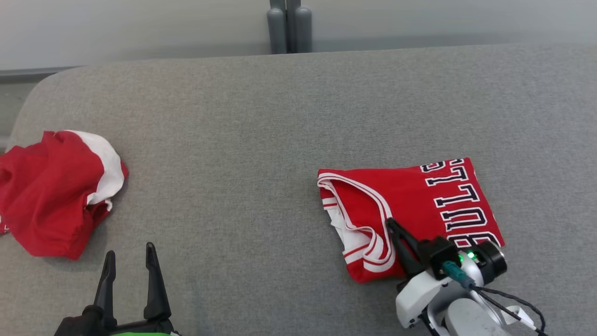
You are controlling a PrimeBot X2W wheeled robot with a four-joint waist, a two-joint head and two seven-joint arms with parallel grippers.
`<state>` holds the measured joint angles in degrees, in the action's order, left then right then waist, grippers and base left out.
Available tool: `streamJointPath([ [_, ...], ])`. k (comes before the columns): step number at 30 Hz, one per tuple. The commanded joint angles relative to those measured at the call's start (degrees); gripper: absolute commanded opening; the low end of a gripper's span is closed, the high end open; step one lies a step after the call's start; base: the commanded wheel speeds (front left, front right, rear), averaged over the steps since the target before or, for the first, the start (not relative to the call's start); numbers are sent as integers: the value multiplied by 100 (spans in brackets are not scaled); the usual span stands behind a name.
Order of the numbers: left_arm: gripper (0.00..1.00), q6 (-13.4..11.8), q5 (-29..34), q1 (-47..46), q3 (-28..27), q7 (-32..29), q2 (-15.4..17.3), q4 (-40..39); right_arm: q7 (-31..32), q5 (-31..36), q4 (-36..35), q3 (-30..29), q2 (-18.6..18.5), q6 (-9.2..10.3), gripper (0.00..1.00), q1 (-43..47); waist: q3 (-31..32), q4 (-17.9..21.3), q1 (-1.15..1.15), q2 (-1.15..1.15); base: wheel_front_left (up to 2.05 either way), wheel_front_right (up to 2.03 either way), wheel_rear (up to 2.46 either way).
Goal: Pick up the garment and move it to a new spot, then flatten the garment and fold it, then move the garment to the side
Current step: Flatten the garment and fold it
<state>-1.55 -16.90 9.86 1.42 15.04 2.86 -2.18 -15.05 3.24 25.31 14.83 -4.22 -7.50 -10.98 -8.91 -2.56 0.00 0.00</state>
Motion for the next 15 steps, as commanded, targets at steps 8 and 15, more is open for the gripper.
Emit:
streamJointPath([
  [8, 100, -22, 8, -145, -26, 18, 7, 20, -16, -137, 491, 939, 94, 1, 0, -238, -291, -447, 0, 0, 0, 0, 0],
  [15, 100, -83, -60, -118, -36, 18, 7, 14, -16, -516, 499, 1591, 132, 0, 0, -456, -276, -393, 0, 0, 0, 0, 0],
])
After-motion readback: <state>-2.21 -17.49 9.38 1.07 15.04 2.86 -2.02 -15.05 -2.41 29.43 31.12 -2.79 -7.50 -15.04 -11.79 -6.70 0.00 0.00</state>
